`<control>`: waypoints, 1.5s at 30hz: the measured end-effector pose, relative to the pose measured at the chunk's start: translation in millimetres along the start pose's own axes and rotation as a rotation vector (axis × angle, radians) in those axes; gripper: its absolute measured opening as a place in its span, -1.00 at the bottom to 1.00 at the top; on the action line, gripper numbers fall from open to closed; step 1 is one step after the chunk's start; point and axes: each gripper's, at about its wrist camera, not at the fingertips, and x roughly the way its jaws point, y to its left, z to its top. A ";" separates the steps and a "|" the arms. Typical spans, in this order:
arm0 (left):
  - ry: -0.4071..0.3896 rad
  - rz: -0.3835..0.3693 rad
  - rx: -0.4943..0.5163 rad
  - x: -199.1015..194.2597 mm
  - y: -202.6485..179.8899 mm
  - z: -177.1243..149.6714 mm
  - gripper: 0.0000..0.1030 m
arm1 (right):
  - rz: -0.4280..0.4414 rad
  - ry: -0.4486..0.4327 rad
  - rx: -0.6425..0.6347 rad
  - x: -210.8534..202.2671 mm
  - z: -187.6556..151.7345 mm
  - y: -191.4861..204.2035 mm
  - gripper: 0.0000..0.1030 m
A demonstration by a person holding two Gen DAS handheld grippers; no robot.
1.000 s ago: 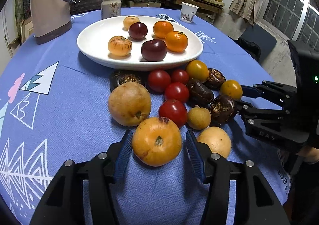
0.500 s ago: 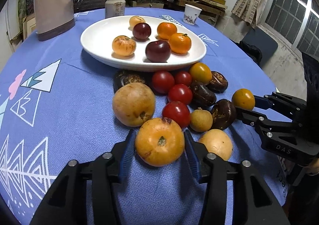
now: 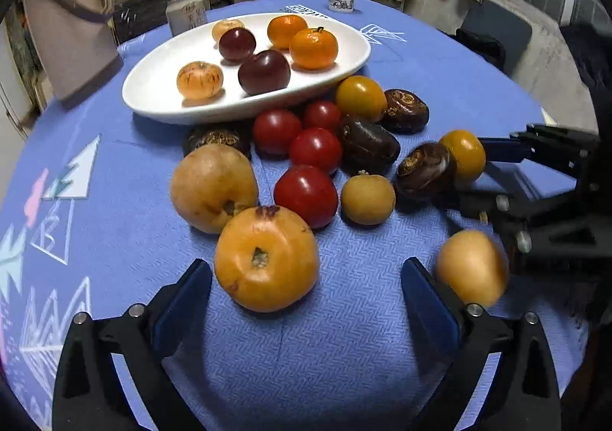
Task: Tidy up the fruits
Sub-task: 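Grasp a large orange-yellow fruit with the left tool while the right tool grasps an orange, then carry the orange-yellow fruit and orange onto the plate and open both tools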
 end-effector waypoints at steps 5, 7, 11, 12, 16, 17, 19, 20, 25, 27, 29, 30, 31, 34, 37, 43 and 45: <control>0.001 -0.001 0.012 -0.7 0.0 -1.0 0.93 | 0.006 0.005 0.020 0.2 -0.8 -3.8 0.54; 0.001 0.000 0.018 -1.6 0.9 -2.8 0.93 | -0.009 0.009 0.023 0.2 -1.9 -4.6 0.67; -0.013 0.000 -0.005 -5.6 6.6 -4.7 0.93 | -0.029 0.009 0.038 -0.7 -3.3 -7.6 0.67; -0.020 0.002 -0.014 -6.9 9.5 -4.5 0.93 | -0.046 0.011 0.041 -0.7 -3.5 -7.9 0.67; -0.040 0.021 -0.043 -10.4 21.6 -2.0 0.85 | -0.068 0.014 0.033 -0.5 -3.8 -6.3 0.67; -0.040 0.019 -0.057 -10.8 25.1 -1.4 0.77 | -0.070 0.012 0.030 -0.7 -4.1 -5.9 0.63; -0.033 0.014 -0.072 -8.5 29.2 0.2 0.62 | -0.060 0.012 0.022 -0.3 -3.8 -4.5 0.45; -0.030 0.022 -0.073 -7.5 29.7 0.3 0.55 | -0.062 0.009 0.020 -0.7 -3.5 -4.2 0.35; -0.044 0.017 -0.071 -9.0 24.5 5.1 -0.13 | -0.032 -0.010 0.016 -1.2 0.6 -1.8 -0.26; -0.038 0.019 -0.083 -9.4 22.8 6.0 -0.14 | -0.034 -0.013 0.012 -0.5 2.1 0.3 -0.26; -0.042 0.023 -0.080 -9.9 22.3 5.0 -0.14 | -0.029 -0.021 0.018 -1.7 2.3 0.2 -0.26; -0.044 0.024 -0.085 -10.7 23.8 4.1 -0.14 | -0.024 -0.033 0.023 -4.6 1.4 -0.1 -0.26; -0.045 0.025 -0.095 -12.6 26.6 2.7 -0.14 | -0.025 -0.044 0.028 -7.8 0.9 -1.1 -0.26; -0.059 0.028 -0.114 -19.5 32.8 1.3 -0.14 | -0.029 -0.070 0.042 -17.6 -0.1 -5.3 -0.26; -0.089 0.032 -0.121 -33.6 38.4 1.0 -0.14 | -0.028 -0.099 0.044 -30.5 0.4 -8.1 -0.26; -0.157 0.052 -0.107 -59.7 44.0 13.5 -0.14 | -0.018 -0.157 0.015 -54.7 10.8 -5.0 -0.26; -0.167 0.055 -0.104 -63.2 43.3 17.4 -0.14 | -0.014 -0.164 0.005 -57.7 14.8 -3.4 -0.26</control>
